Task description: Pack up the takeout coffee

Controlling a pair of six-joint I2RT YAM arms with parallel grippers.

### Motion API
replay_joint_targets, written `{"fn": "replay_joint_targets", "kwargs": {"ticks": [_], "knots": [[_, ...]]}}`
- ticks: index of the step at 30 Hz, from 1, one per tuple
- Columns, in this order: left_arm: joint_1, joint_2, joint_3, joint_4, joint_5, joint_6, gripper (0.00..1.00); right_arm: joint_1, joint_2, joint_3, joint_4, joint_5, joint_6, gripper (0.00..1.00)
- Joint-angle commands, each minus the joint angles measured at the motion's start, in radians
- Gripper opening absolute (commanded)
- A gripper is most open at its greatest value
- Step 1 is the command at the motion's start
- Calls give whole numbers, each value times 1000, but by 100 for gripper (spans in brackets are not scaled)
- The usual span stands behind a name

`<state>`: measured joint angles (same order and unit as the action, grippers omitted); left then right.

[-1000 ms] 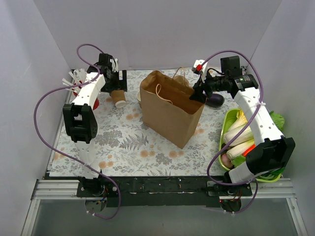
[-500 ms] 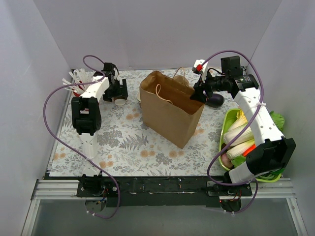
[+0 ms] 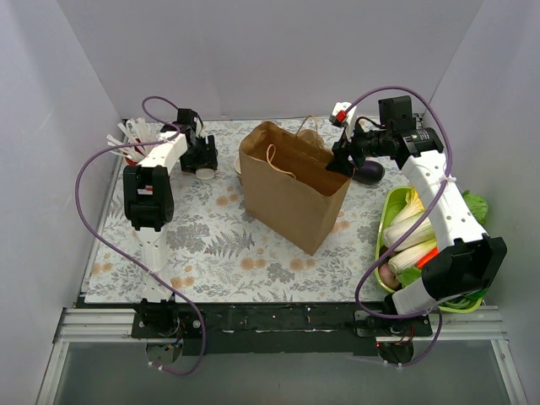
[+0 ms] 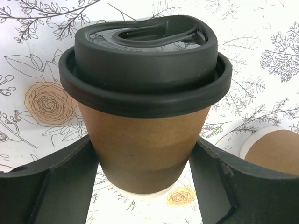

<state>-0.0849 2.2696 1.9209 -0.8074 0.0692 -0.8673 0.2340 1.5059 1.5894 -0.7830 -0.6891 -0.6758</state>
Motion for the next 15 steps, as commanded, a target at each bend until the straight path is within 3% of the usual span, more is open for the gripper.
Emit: {"fn": "replay_joint_targets", "kwargs": {"ticks": [1,6,7,8,10,15], "knots": [[16,-87,-68,39,58,22,65,-4,-30,14,8,0,10,66],[31,-203,-164,70,133,53,58,-4,-29,47,24,45,45,71],[36,-226,-206,76,159,56,56,-4,-33,59,22,69,48,85],[46,-258,-236,95,191,65,53,-4,-39,81,22,80,47,88],[57,-373,-310,134,317,115,51,-10,-65,93,40,108,48,94],[63,-648,-595,267,550,308,49,-18,-131,93,120,138,67,98]]}}
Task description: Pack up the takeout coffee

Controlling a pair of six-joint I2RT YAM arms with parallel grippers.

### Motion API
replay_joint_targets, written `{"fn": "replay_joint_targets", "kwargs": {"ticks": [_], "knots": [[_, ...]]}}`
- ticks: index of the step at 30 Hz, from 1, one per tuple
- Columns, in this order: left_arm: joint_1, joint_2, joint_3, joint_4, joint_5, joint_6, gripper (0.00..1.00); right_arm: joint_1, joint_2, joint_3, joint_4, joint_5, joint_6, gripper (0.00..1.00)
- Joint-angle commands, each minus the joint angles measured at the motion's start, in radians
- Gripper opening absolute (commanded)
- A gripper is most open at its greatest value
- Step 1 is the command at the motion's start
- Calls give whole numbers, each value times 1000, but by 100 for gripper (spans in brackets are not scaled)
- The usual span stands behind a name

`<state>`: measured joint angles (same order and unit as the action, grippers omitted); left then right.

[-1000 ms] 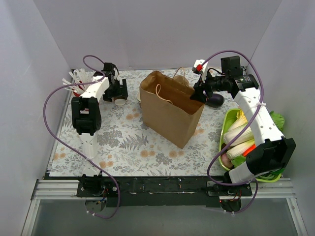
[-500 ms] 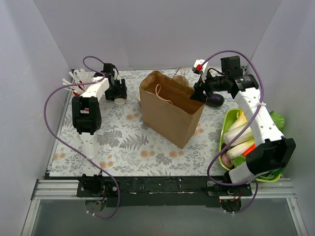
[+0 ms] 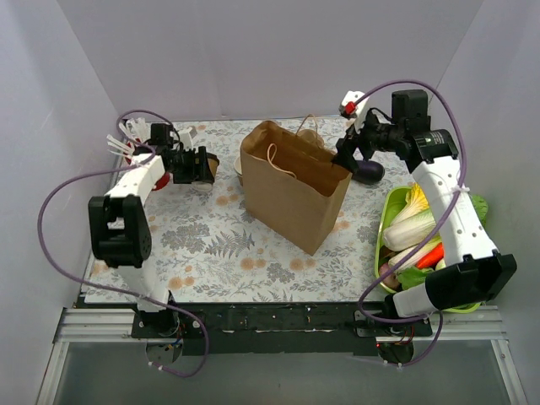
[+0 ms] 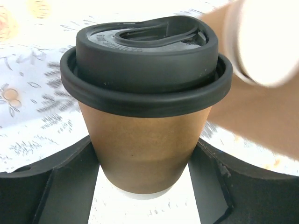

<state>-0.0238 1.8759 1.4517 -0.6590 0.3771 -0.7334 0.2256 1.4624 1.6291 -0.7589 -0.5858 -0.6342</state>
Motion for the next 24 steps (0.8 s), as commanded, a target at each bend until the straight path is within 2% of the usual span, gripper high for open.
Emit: {"fn": "replay_joint_targets", "kwargs": {"ticks": [1,4,7,9,11,13,15,16,19,21,24], "knots": [[2,-338,-158,128,319,237,49,-9,-94,61,110,29,56,97],[2,-522,-284,147,426,360,49,-11,-99,113,203,-50,137,96],[-2,-651,-404,151,445,573,50,-11,-93,167,314,-210,171,96],[-4,-768,-480,167,436,727,50,-5,-77,190,402,-312,253,96],[-5,-864,-522,194,434,819,50,7,-34,218,437,-403,332,95],[-7,-903,-559,216,437,913,50,56,19,241,402,-496,334,93],[-7,-926,-553,225,451,951,50,102,53,265,328,-522,242,92],[-7,-929,-533,223,454,957,50,130,79,274,234,-517,196,92],[-7,-949,-504,225,473,982,50,289,107,284,83,-428,-59,96],[-7,-957,-488,194,502,1017,50,342,110,235,90,-358,-117,98],[-8,-965,-459,138,528,1072,50,415,119,195,173,-335,-108,98]]}}
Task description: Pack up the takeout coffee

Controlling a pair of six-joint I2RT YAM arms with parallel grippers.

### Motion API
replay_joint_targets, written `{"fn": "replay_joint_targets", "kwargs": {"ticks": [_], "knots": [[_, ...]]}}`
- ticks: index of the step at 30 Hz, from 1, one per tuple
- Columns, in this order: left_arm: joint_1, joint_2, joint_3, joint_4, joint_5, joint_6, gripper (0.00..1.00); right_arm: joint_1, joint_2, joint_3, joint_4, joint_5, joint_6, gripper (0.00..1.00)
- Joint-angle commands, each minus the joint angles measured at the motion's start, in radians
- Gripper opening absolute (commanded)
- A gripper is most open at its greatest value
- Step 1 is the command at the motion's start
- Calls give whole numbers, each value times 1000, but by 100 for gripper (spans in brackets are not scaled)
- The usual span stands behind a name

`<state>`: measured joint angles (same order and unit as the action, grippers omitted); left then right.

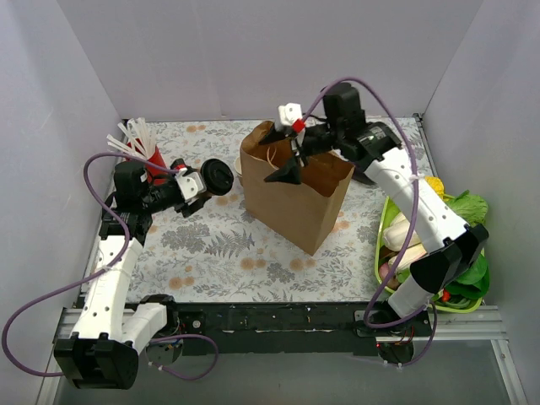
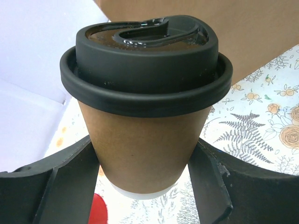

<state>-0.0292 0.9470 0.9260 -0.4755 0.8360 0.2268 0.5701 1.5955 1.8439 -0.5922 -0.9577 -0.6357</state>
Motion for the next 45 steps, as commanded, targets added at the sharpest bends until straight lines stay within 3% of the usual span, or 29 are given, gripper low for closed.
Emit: {"fn": "replay_joint_targets", "kwargs": {"ticks": [1,5,13,23,45], "knots": [[-3,-39,73,-55,80,123,50,103,-8,-20,17,34,-99,98],[-5,-59,86,-109,86,228,48,180,24,-12,28,57,-79,98],[-5,-116,59,-78,-9,221,44,284,-5,-157,403,352,243,98],[-5,-160,33,-23,-46,177,43,310,46,-123,429,407,347,98],[-5,-140,39,18,-86,120,42,358,60,-143,506,390,383,94]]}}
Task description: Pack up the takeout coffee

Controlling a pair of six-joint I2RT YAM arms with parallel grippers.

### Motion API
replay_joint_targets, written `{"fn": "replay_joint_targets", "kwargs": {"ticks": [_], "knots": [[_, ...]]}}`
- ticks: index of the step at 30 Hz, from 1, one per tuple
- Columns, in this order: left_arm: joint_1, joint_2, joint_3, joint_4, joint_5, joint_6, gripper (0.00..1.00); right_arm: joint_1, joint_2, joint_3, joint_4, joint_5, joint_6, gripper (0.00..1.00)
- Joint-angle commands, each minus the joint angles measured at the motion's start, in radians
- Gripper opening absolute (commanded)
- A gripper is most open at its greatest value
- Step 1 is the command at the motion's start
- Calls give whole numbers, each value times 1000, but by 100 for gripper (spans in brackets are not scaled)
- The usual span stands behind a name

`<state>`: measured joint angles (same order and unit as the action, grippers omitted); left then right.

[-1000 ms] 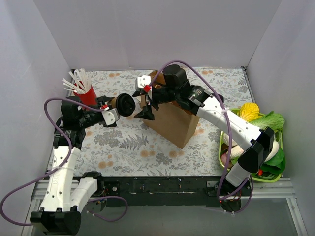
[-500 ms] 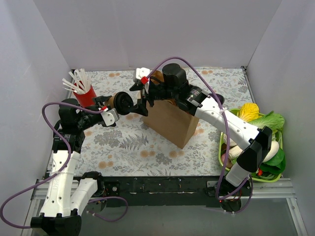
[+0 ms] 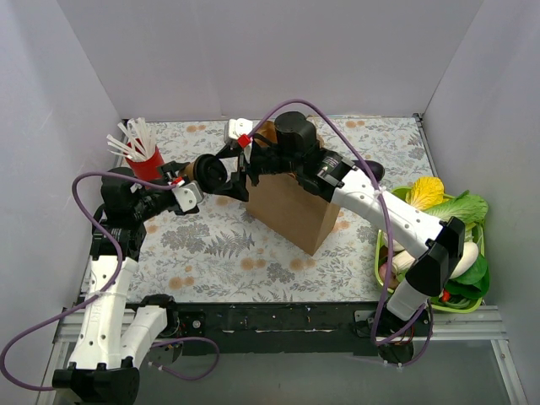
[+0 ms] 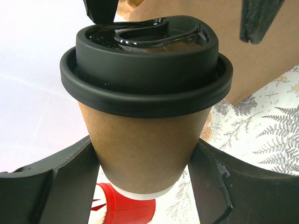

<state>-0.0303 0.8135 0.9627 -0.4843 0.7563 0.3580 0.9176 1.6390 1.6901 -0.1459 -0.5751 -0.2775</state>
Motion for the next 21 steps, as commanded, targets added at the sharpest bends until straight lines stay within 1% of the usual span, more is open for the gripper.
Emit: {"fn": "replay_joint_targets", "kwargs": {"ticks": [1,8,11,14,16,20,21], "knots": [[-3,-7,4,27,-6,-13,42,9,19,14,62,11,34,94],[-3,-7,4,33,-2,-19,41,12,54,45,68,32,63,95],[-3,-5,2,36,-3,-22,41,12,61,51,77,34,75,93],[-3,-4,2,36,-5,-22,42,12,61,51,89,38,81,89],[-3,-4,1,39,-2,-25,41,12,61,54,92,46,84,84],[-3,-4,1,47,8,-39,43,12,71,63,82,108,90,76],[-3,-1,1,52,8,-50,44,12,74,66,80,112,90,69]]}}
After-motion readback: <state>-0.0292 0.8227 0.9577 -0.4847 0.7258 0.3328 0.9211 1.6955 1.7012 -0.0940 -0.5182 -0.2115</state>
